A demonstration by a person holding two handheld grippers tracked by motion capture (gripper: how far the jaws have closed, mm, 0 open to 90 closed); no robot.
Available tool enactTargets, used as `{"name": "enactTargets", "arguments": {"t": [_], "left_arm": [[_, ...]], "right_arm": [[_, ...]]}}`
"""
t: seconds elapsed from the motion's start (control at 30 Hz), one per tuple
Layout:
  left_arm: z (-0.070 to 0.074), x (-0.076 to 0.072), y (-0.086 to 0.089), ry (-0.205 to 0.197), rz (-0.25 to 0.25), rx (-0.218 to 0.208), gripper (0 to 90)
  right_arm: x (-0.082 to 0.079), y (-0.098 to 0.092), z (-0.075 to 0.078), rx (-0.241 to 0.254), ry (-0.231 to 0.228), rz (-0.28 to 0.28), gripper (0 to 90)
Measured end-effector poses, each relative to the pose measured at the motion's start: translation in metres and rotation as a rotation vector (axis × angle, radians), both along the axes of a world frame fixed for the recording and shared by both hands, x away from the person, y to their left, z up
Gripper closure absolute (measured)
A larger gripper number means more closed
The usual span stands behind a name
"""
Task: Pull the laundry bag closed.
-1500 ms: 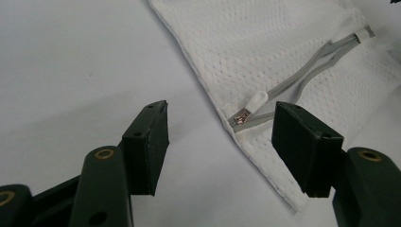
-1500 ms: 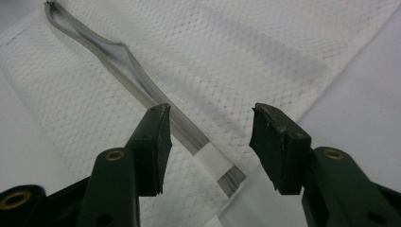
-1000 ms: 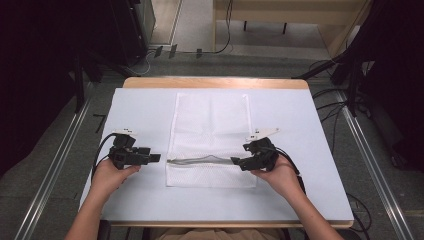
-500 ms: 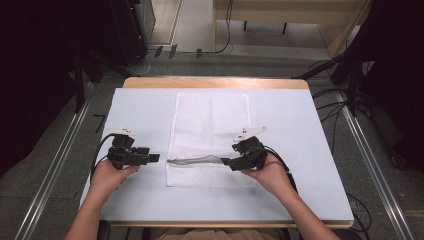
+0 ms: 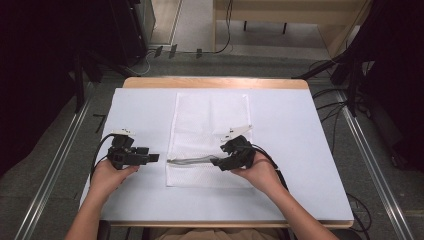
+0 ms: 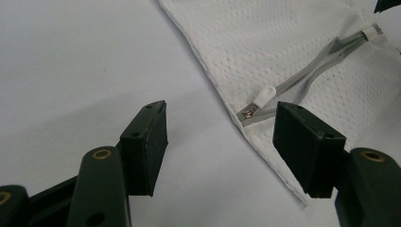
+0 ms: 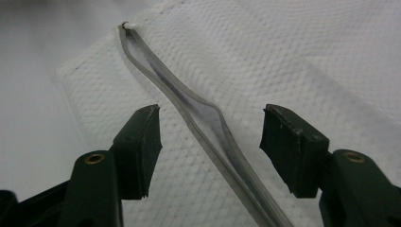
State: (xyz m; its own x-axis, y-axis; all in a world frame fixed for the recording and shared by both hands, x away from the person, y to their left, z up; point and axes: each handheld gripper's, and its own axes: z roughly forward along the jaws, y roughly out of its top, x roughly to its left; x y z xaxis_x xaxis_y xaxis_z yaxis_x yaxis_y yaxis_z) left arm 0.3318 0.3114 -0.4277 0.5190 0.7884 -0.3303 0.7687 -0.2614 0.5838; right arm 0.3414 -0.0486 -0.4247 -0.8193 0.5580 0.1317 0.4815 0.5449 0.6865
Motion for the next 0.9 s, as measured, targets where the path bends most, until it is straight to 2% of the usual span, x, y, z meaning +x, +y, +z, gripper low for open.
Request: {"name": "enactTargets", "arguments": {"t": [0.5, 0.63, 0.7, 0.8, 0.9], "left_arm": [[-0.002, 0.001, 0.001, 0.002, -0.005, 0.009, 36.4], [-0.002, 0.001, 0.001, 0.003, -0.005, -0.002, 36.4], [-0.001, 0.001, 0.003, 0.011, -0.006, -0.033, 36.4], [-0.001, 0.002, 0.005, 0.008, -0.004, -0.032, 36.4], [-0.001, 0.002, 0.004, 0.01, -0.003, -0.028, 36.4]], "right_arm": [[0.006, 0.04, -0.005, -0.002, 0.025, 0.052, 46.2], [0.006, 0.05, -0.006, 0.001, 0.031, 0.063, 47.6], [0.007, 0.053, -0.007, 0.001, 0.033, 0.071, 48.3], [0.008, 0.058, -0.01, 0.032, 0.064, 0.072, 49.3], [0.009, 0.063, -0.012, 0.037, 0.067, 0.075, 50.6]]}}
